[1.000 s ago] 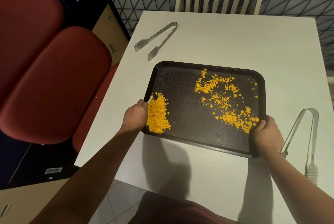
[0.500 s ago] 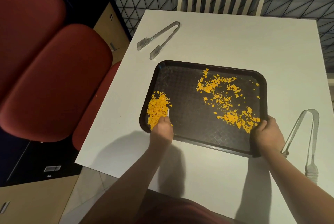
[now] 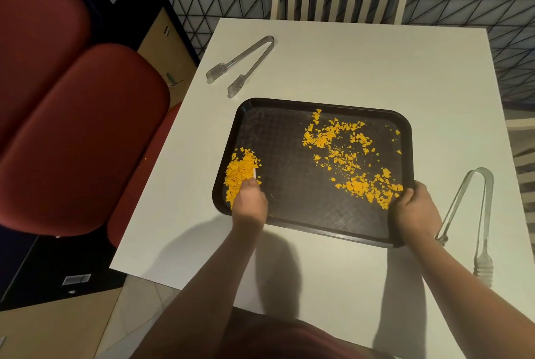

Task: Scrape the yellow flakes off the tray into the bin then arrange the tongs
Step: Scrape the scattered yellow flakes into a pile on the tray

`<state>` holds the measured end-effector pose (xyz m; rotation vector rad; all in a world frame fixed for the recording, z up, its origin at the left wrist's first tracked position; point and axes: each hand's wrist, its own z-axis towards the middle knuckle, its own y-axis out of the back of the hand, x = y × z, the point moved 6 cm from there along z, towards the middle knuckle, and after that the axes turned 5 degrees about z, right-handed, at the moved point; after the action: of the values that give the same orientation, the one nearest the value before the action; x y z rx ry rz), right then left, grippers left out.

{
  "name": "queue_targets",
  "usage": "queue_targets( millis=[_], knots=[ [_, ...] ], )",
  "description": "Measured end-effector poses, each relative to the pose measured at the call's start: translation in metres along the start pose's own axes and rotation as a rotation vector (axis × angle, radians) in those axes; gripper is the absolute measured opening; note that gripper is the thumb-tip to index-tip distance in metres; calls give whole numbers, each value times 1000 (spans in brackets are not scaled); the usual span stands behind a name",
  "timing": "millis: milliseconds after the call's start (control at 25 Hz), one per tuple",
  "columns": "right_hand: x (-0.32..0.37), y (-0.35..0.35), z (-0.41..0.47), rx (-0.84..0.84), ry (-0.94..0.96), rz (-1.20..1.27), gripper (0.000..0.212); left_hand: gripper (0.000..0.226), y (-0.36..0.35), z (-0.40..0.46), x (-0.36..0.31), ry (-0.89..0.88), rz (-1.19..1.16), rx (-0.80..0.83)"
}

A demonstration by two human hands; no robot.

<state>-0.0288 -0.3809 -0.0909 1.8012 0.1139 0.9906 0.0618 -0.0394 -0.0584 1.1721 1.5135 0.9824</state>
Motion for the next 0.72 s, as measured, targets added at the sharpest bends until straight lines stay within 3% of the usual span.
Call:
queue_targets(
  millis=[80, 160, 280, 360, 520, 720],
  knots=[
    [1, 1, -1, 4, 0, 5, 25, 24, 7, -4, 1, 23, -89, -118],
    [2, 3, -1, 6, 9, 13, 27, 20, 16, -10, -12, 73, -367, -230],
    [3, 4, -1, 16, 12, 47, 31, 12, 9, -17, -49, 50, -614, -171],
    [2, 5, 0, 21, 21, 65, 34, 12, -3, -27, -85, -116, -561, -64],
    [1, 9, 1, 55, 85, 68, 43, 18, -39, -57, -148, -456, -240, 223],
    [4, 14, 1, 59, 89, 94, 50, 26, -59, -77, -194, -647, -25, 365]
  ],
)
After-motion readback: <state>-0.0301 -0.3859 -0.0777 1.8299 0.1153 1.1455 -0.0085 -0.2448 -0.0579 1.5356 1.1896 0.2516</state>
